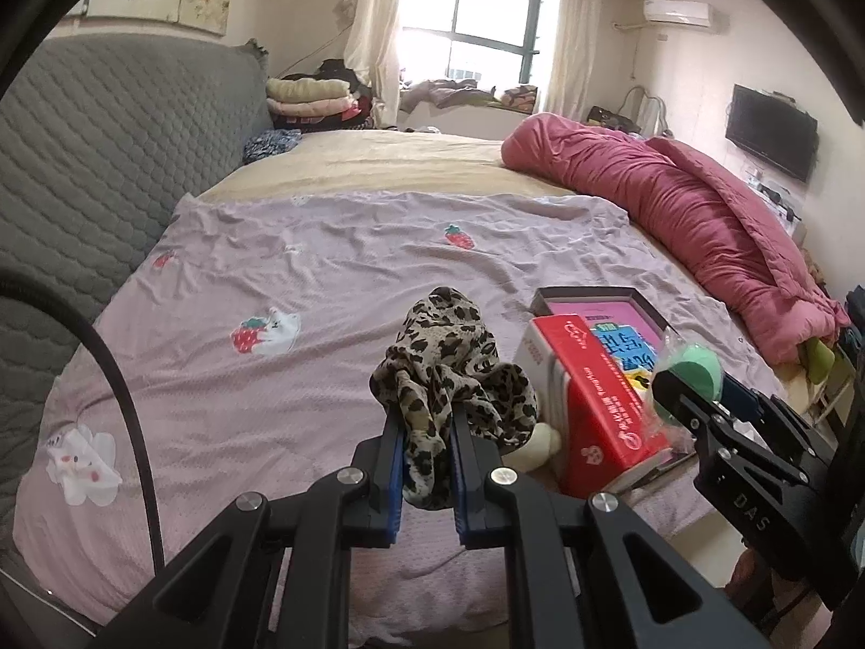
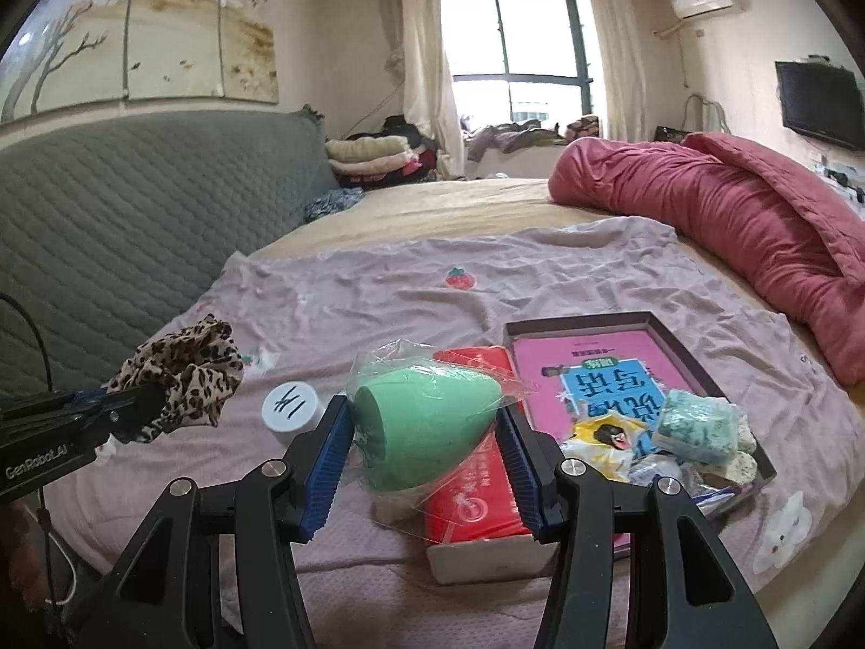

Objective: Organize soft objects
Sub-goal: 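Carry the scrunchie in left tool and sponge in right tool over the tray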

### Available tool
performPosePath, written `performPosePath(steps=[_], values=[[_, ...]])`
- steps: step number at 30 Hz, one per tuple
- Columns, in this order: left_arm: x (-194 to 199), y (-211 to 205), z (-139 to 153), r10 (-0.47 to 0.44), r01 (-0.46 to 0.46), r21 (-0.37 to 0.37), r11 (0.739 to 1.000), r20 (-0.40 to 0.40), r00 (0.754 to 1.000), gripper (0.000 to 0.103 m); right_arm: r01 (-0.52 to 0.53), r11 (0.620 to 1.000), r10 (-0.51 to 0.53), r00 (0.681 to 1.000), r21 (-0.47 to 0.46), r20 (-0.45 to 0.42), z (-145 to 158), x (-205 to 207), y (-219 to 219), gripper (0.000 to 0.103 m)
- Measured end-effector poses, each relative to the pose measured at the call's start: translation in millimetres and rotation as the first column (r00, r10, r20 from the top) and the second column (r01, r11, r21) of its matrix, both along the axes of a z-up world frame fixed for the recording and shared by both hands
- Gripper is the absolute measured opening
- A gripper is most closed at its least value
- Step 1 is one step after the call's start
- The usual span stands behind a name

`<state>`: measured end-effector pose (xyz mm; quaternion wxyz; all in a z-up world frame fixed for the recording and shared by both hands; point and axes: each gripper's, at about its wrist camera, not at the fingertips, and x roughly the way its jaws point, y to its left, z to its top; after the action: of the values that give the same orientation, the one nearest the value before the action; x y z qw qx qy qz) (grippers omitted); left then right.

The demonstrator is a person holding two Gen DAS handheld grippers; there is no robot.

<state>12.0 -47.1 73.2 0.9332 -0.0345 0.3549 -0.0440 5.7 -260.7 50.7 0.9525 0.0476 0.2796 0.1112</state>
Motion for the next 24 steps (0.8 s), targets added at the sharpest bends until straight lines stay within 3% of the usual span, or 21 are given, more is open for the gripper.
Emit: performPosePath(steps=[17, 24], values=[[-7, -63, 17, -0.110, 0.110, 0.068, 0.992, 0.008, 0.994, 0.014, 0.100, 0.992, -0.103, 0.994, 0.078, 0.032, 11, -6, -51, 0.055], [-5, -95, 23, -0.172, 0.172, 0.044, 0.984, -0.004, 0.985, 0.014, 0.157, 0.984, -0.161, 0.986, 0.087, 0.045, 14, -9, -83, 0.055]])
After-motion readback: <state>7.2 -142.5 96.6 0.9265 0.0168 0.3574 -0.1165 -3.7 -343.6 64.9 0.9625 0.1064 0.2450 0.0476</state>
